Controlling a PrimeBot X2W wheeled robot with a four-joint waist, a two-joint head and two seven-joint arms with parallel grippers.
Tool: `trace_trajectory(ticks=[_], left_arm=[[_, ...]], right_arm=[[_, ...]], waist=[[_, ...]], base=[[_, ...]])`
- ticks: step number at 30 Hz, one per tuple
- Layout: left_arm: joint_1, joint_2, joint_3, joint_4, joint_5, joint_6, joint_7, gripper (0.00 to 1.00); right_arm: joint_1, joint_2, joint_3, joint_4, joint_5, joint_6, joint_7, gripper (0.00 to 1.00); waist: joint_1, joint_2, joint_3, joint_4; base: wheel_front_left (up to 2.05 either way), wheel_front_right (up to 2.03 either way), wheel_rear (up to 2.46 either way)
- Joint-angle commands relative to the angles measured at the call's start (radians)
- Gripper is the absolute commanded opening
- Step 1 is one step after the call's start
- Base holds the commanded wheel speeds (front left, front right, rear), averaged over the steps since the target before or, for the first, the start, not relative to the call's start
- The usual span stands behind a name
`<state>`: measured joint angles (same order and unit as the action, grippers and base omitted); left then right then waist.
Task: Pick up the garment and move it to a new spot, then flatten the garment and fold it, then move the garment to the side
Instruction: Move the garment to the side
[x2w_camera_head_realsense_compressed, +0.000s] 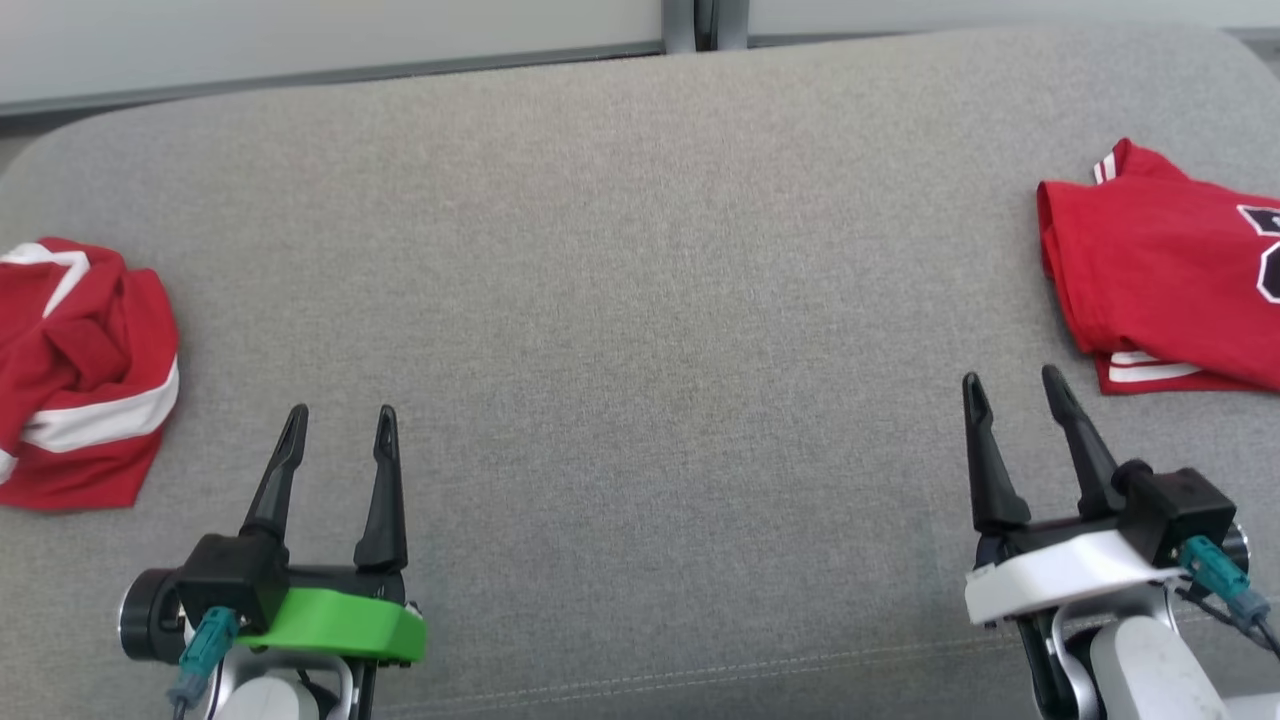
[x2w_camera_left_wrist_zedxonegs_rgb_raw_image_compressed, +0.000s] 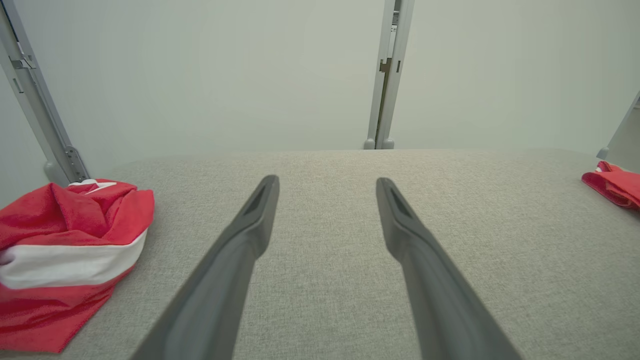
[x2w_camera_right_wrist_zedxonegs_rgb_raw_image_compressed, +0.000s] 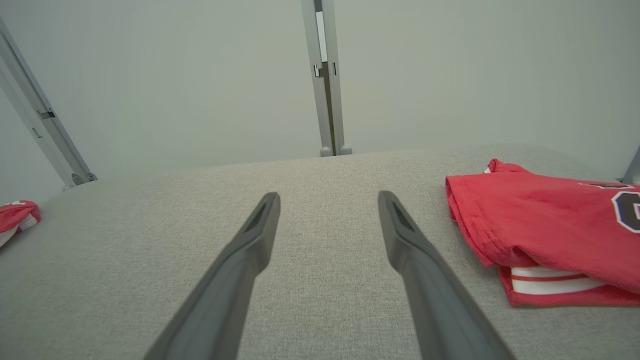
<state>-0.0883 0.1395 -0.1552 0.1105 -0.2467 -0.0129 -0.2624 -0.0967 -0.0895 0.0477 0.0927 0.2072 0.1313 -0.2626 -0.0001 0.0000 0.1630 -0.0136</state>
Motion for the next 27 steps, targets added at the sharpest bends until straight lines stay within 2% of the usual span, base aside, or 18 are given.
trace_trajectory(ticks=[1,12,27], left_arm=[[0.020,-0.004,0.008,0.005,-0.002,0.005,-0.003,1.00],[0.081,0.011,0.050,0.017,-0.011,0.000,-0.003,1.00],[0.080,0.015,0.050,0.034,-0.001,0.004,-0.003,1.00]], right_arm=[[0.022,0.003,-0.002,0.003,-0.005,-0.001,-0.002,1.00],[0.110,0.028,-0.015,-0.006,-0.028,-0.001,-0.002,1.00],[0.118,0.034,-0.012,0.001,-0.035,-0.001,-0.002,1.00]], waist=[[0.0001,0.0000,-0.055,0.012],[0.0001,0.0000,-0.142,0.012],[0.0001,0.0000,-0.148,0.028]], base=[[0.00,0.00,0.00],[0.00,0.00,0.00],[0.00,0.00,0.00]])
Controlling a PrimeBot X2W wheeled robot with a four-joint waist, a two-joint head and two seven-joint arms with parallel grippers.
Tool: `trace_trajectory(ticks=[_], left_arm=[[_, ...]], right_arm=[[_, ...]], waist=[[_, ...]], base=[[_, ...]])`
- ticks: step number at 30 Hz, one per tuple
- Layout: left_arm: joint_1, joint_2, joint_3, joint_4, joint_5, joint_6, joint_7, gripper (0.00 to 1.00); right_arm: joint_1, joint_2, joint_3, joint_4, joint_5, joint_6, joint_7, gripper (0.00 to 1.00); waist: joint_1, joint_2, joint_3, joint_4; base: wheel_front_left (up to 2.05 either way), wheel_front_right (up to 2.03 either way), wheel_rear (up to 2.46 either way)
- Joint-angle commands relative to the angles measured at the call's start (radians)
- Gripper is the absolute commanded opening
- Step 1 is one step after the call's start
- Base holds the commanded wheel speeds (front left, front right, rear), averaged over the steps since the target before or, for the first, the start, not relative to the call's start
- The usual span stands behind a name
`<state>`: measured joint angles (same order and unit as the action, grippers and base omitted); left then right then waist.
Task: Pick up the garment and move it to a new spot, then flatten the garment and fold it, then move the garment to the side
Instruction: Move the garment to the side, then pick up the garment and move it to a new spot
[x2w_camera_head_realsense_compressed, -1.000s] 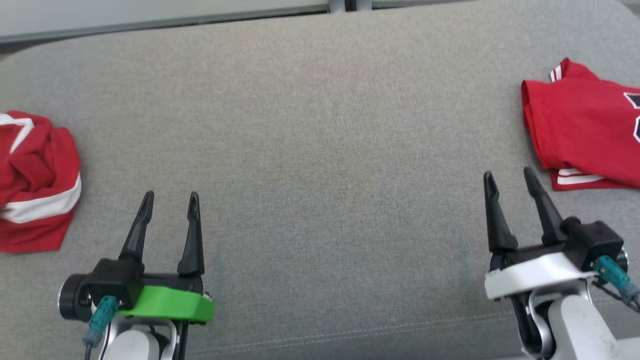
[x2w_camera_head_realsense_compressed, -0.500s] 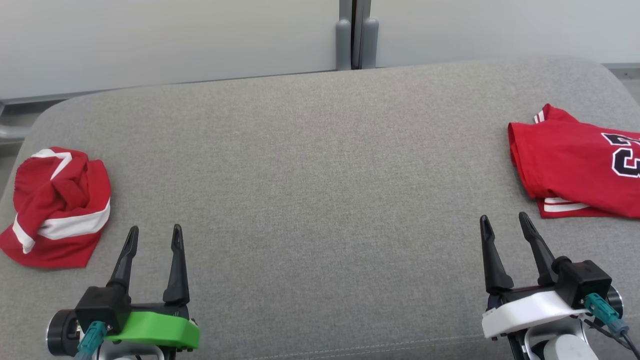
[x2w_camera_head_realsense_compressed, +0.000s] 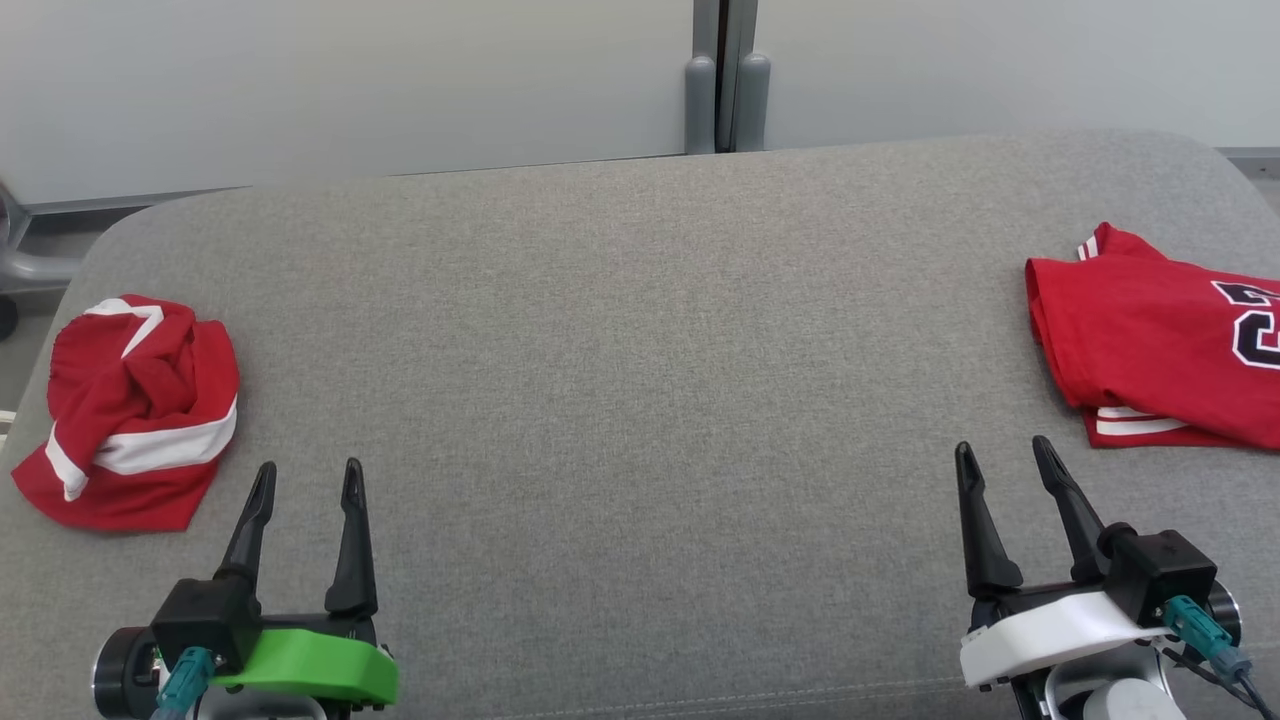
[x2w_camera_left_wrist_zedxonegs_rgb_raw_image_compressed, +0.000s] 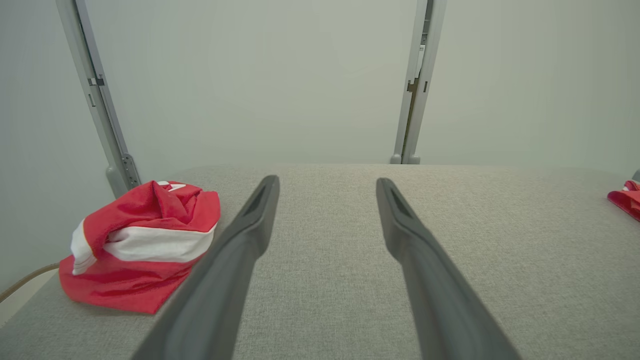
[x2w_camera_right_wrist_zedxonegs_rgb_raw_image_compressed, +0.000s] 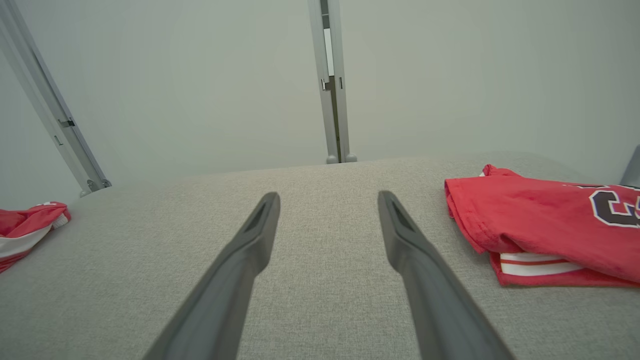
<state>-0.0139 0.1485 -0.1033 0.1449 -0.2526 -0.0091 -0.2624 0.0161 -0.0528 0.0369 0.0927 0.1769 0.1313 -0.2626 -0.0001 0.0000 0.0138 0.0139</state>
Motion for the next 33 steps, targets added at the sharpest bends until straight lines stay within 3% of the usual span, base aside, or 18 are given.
trace_trajectory(ticks=[1,16,33], left_arm=[[0.004,0.005,-0.002,0.001,0.006,-0.001,-0.003,1.00],[-0.021,-0.005,-0.007,0.010,0.009,0.004,-0.003,1.00],[-0.003,-0.008,-0.004,0.005,0.001,0.016,-0.003,1.00]], right_arm=[[0.003,-0.002,-0.001,0.000,-0.006,-0.001,-0.002,1.00],[0.020,-0.001,-0.010,-0.009,-0.011,-0.001,-0.002,1.00],[0.017,0.001,0.032,-0.009,0.015,-0.001,-0.002,1.00]], waist=[[0.0001,0.0000,0.003,0.001],[0.0001,0.0000,0.002,0.041],[0.0001,0.0000,-0.011,0.390]], base=[[0.00,0.00,0.00],[0.00,0.00,0.00],[0.00,0.00,0.00]])
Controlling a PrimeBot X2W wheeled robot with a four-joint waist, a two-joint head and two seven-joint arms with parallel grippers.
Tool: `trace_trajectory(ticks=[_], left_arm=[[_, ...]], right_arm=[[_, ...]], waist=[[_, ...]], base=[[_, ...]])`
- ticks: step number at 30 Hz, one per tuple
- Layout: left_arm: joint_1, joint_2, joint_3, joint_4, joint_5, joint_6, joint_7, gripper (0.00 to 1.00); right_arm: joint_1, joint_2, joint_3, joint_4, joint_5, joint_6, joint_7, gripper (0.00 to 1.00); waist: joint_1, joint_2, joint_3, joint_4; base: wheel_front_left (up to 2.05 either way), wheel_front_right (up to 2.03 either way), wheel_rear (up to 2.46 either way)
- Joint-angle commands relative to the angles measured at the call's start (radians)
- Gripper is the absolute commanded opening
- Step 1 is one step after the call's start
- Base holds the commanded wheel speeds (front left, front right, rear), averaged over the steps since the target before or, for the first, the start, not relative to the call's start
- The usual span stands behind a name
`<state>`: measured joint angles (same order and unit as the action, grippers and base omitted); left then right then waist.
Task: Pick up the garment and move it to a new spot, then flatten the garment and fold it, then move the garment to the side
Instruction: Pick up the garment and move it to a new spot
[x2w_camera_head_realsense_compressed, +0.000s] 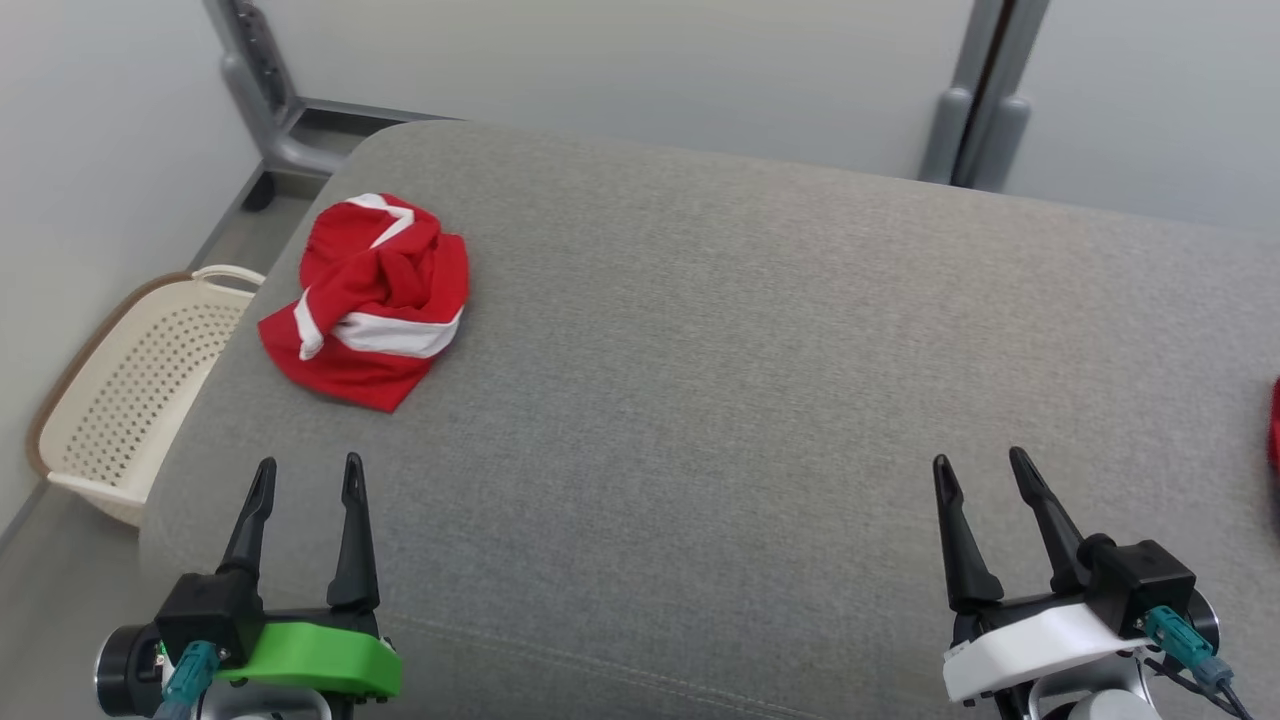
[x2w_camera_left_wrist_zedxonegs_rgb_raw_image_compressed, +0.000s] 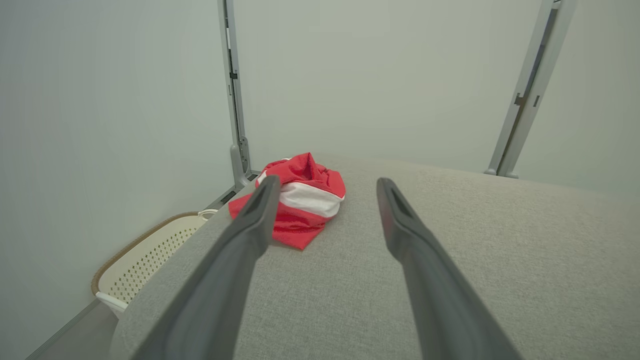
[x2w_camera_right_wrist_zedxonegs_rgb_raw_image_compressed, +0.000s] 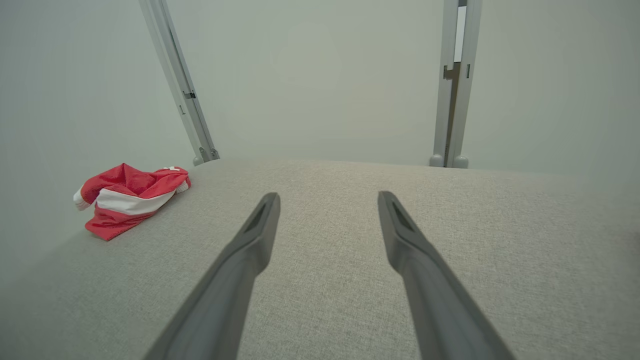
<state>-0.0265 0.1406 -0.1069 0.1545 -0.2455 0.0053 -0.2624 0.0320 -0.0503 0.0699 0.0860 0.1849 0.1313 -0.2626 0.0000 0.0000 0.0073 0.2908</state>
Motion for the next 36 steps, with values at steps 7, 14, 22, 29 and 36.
trace_trajectory(ticks=[7,14,22,29,36], left_arm=[[0.017,-0.007,0.004,-0.007,-0.014,0.004,-0.003,1.00],[0.017,-0.009,0.011,-0.012,-0.017,0.005,-0.003,1.00],[-0.023,0.008,0.025,-0.015,-0.035,-0.016,0.000,1.00],[-0.144,0.074,0.056,-0.020,-0.061,-0.050,0.060,1.00],[-0.376,0.181,0.089,0.059,-0.122,-0.094,0.226,1.00]], right_arm=[[-0.010,-0.002,0.011,0.005,0.006,-0.001,-0.002,1.00],[-0.011,-0.002,0.018,0.010,0.009,-0.001,-0.002,1.00],[-0.022,-0.002,0.025,0.014,0.006,-0.001,-0.002,1.00],[-0.042,-0.023,0.034,0.010,-0.006,-0.001,0.002,1.00],[-0.085,-0.051,0.038,-0.023,-0.022,-0.001,0.020,1.00]], waist=[[0.0000,0.0000,-0.001,0.194],[0.0000,0.0000,0.003,0.197],[0.0000,0.0000,0.017,0.151],[0.0000,0.0000,0.061,0.083],[0.0000,0.0000,0.173,-0.019]], base=[[0.00,0.00,0.00],[0.00,0.00,0.00],[0.00,0.00,0.00],[0.00,0.00,0.00],[0.00,0.00,0.00]])
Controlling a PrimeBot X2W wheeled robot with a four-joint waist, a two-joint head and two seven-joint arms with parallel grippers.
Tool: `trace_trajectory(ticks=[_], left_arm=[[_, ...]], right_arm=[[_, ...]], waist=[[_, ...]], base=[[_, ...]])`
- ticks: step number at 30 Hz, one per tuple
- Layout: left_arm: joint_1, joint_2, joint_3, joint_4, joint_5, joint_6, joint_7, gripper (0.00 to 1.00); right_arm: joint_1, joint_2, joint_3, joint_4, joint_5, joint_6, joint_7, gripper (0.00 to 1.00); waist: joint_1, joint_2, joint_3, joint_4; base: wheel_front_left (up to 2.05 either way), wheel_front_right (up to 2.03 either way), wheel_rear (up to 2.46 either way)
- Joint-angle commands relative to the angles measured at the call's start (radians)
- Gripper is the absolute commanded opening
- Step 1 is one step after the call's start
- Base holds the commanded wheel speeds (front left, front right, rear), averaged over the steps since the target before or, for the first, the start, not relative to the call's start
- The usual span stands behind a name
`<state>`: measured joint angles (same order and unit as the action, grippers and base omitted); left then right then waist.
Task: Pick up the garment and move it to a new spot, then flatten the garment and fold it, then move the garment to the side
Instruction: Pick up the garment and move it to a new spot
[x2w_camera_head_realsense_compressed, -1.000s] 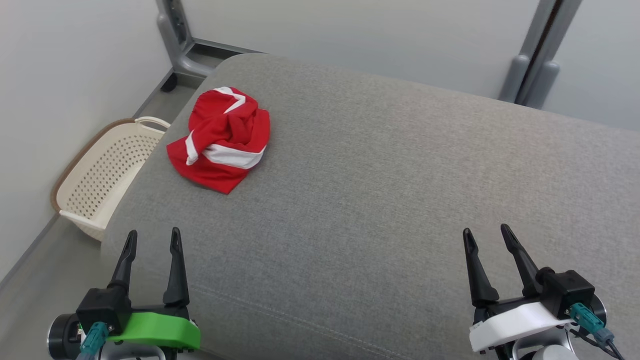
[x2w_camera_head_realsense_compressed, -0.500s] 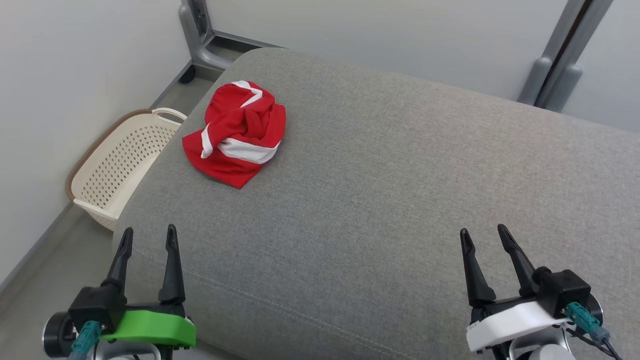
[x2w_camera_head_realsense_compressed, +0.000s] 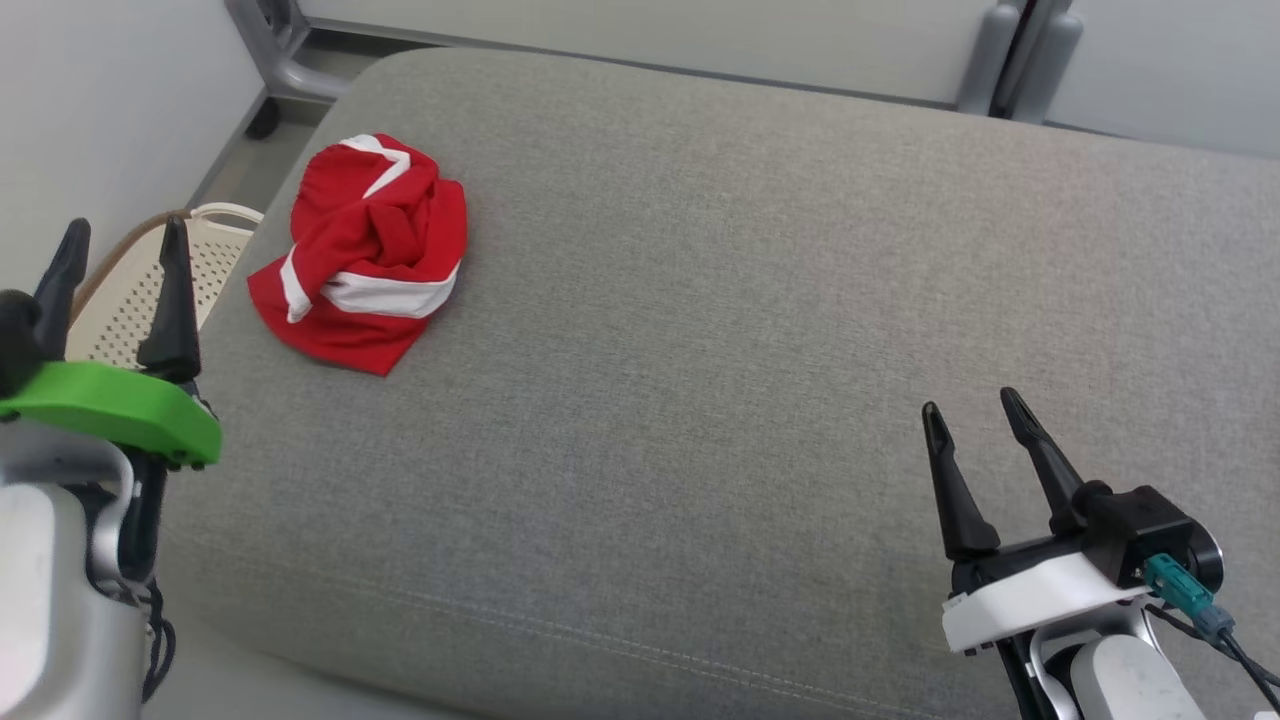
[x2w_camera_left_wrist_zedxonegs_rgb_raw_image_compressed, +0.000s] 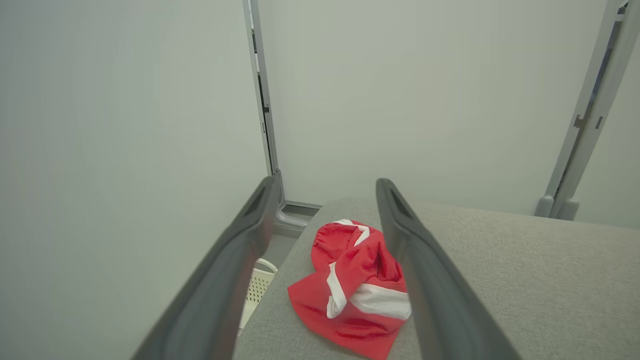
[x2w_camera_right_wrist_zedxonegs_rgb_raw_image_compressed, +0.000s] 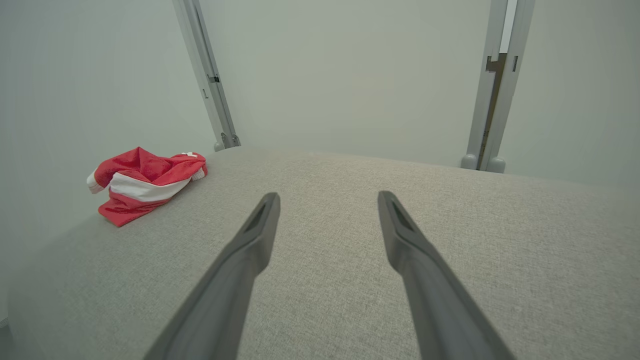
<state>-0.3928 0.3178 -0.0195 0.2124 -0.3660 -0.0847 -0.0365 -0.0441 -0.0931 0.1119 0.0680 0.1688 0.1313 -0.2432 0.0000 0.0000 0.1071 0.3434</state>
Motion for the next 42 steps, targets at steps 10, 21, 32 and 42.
trace_trajectory(ticks=[10,21,32,42], left_arm=[[-0.238,0.088,-0.028,0.364,-0.163,-0.044,0.218,1.00],[-0.343,0.109,-0.019,0.681,-0.272,-0.047,0.192,1.00],[-0.386,0.129,-0.066,0.752,-0.273,-0.047,0.057,0.00],[-0.380,0.159,-0.112,0.683,-0.206,-0.032,-0.107,0.00]], right_arm=[[-0.063,-0.005,-0.008,-0.013,-0.008,-0.001,-0.006,1.00],[-0.093,-0.027,-0.019,-0.032,-0.015,-0.001,-0.006,1.00],[-0.077,-0.024,-0.024,-0.029,-0.014,-0.001,0.004,1.00],[-0.062,-0.011,-0.011,-0.006,0.005,-0.001,0.001,1.00]], waist=[[0.0000,0.0000,0.194,-0.190],[0.0000,0.0000,0.267,-0.228],[0.0000,0.0000,0.245,-0.210],[0.0000,0.0000,0.178,-0.196]], base=[[0.00,0.00,0.00],[0.00,0.00,0.00],[0.00,0.00,0.00],[0.00,0.00,0.00]])
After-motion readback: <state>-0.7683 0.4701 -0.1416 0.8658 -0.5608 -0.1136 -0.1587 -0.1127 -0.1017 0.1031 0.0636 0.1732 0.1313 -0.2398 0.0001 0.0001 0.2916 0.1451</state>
